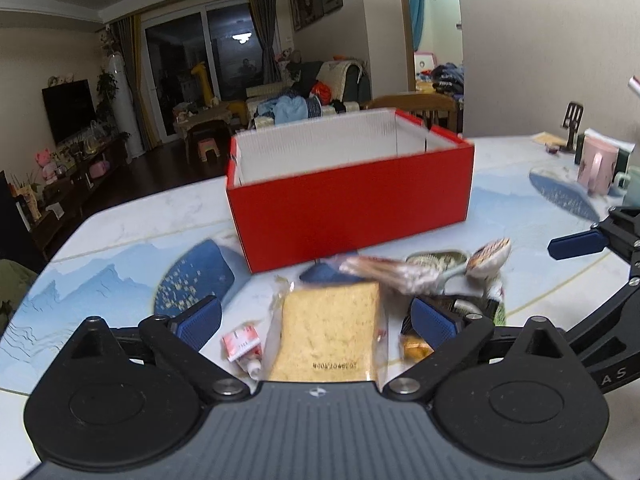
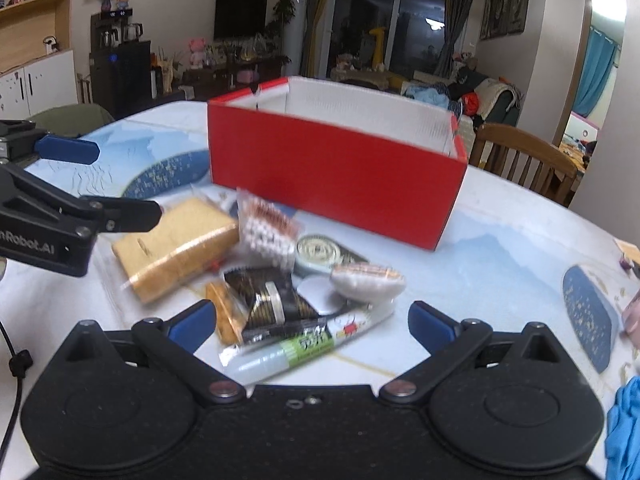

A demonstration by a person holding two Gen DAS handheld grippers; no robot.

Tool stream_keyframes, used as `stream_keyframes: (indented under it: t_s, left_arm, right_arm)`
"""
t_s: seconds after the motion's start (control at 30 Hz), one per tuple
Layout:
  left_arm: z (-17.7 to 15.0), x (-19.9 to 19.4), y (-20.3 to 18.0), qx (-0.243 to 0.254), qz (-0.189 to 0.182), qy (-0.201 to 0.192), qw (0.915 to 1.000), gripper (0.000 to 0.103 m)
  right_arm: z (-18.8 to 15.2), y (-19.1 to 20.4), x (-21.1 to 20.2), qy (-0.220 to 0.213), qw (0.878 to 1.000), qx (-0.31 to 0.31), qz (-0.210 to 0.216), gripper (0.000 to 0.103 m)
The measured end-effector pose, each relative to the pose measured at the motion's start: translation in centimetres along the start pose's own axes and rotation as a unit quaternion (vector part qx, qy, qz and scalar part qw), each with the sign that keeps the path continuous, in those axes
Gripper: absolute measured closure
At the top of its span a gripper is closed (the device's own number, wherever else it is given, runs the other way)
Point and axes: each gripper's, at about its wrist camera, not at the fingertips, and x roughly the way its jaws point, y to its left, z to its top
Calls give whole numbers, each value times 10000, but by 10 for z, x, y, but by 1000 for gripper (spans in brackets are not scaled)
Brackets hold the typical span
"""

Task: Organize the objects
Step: 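Move both tools back to the items, left toward the bagged bread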

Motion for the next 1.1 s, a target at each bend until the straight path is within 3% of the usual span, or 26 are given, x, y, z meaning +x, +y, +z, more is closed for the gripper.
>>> stream_keyframes:
  t_s: [0.37,0.57,1.1]
  left_arm:
    - [-20,50,7,-77,-320,454,9984,1]
    - [-22,64,7,32,-257,610,9978,1]
    - [-31,60,3,170,-485,798,9955,2]
  right_arm:
    - [-11,0,22,304,9994,179,-16,1]
    - [-14,-3,34,504,9983,280,89,1]
    - [-22,-28,31,700,9972,221,146,7]
